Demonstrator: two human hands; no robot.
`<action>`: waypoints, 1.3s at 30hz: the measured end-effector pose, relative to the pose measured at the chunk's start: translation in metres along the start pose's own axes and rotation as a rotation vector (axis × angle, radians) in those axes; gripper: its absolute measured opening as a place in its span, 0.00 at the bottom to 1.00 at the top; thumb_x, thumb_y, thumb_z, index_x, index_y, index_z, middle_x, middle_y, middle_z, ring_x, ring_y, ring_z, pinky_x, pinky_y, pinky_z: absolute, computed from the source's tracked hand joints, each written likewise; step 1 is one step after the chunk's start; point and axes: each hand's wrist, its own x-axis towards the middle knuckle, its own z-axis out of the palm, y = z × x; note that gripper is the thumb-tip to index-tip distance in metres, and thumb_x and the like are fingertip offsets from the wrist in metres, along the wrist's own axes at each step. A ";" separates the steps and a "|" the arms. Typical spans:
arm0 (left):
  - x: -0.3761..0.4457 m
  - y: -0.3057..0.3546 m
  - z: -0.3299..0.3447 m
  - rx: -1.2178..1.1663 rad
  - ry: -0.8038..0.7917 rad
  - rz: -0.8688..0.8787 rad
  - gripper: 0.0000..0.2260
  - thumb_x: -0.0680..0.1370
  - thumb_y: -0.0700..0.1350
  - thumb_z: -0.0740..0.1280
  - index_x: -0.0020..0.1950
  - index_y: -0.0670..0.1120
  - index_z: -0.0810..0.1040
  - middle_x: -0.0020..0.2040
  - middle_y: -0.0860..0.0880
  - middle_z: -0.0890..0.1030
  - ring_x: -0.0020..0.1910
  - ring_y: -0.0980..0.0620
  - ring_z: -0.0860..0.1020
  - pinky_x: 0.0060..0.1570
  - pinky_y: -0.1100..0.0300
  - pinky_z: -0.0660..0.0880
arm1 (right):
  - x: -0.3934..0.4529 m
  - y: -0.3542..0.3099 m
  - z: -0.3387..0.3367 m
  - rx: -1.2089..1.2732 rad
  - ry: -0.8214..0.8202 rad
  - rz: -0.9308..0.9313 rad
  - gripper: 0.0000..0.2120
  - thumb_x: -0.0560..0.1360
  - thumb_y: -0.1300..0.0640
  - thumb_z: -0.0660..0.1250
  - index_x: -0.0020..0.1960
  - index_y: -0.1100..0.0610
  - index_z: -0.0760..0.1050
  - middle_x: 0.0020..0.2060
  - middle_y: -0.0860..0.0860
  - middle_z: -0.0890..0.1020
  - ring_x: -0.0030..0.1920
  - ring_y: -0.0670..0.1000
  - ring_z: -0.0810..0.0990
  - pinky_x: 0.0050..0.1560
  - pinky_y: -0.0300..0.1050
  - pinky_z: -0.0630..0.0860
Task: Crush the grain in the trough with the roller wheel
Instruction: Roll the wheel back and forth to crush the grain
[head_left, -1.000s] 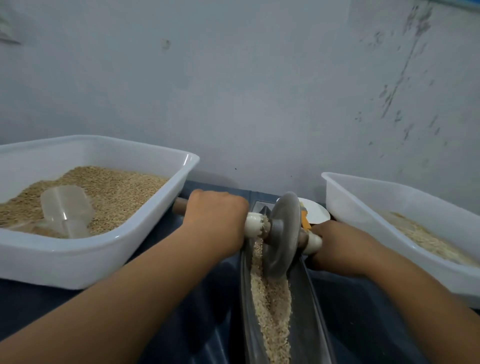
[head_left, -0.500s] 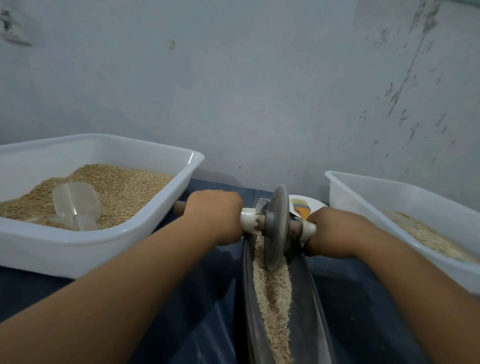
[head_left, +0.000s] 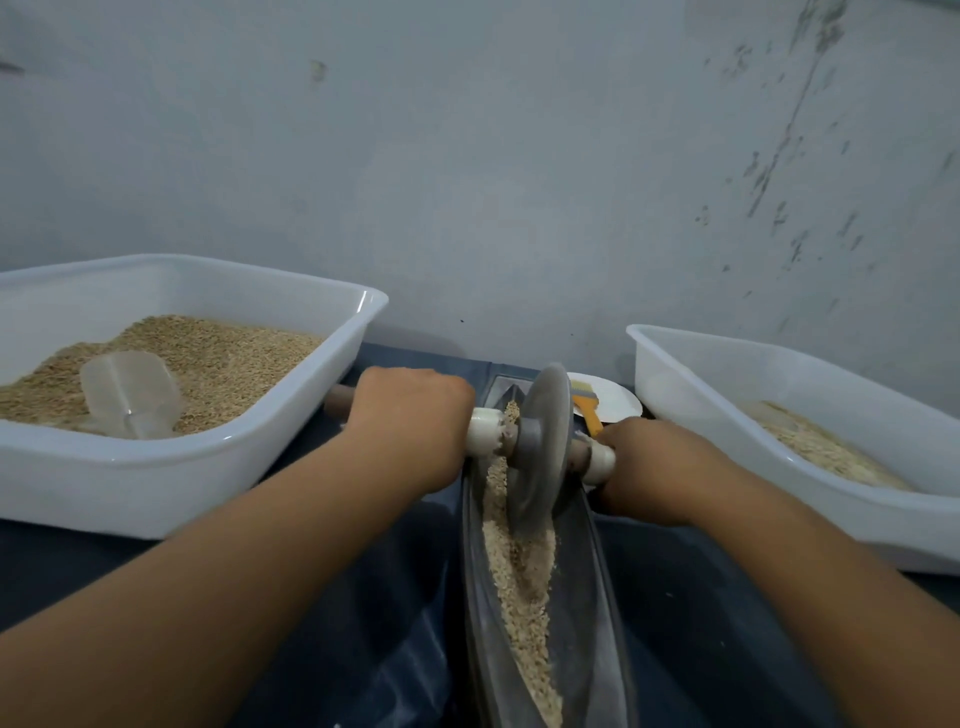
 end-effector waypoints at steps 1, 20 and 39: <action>-0.004 0.001 0.002 0.012 0.024 0.012 0.09 0.72 0.48 0.69 0.45 0.55 0.69 0.33 0.54 0.66 0.31 0.54 0.65 0.35 0.57 0.62 | -0.005 0.003 0.004 -0.006 0.017 -0.007 0.08 0.64 0.46 0.70 0.39 0.47 0.73 0.35 0.44 0.80 0.37 0.46 0.78 0.35 0.41 0.73; 0.003 0.001 -0.012 -0.020 -0.021 -0.004 0.09 0.74 0.48 0.69 0.52 0.54 0.73 0.35 0.54 0.67 0.36 0.52 0.67 0.26 0.58 0.51 | 0.008 0.001 -0.001 0.093 -0.019 0.015 0.06 0.66 0.48 0.69 0.40 0.48 0.75 0.37 0.45 0.81 0.38 0.47 0.79 0.38 0.43 0.76; 0.032 -0.006 -0.004 -0.073 -0.090 0.073 0.09 0.72 0.49 0.70 0.45 0.52 0.70 0.39 0.52 0.73 0.40 0.50 0.73 0.43 0.55 0.71 | 0.028 0.002 -0.010 0.267 -0.131 0.032 0.05 0.65 0.55 0.73 0.36 0.52 0.77 0.25 0.47 0.80 0.24 0.45 0.77 0.27 0.35 0.70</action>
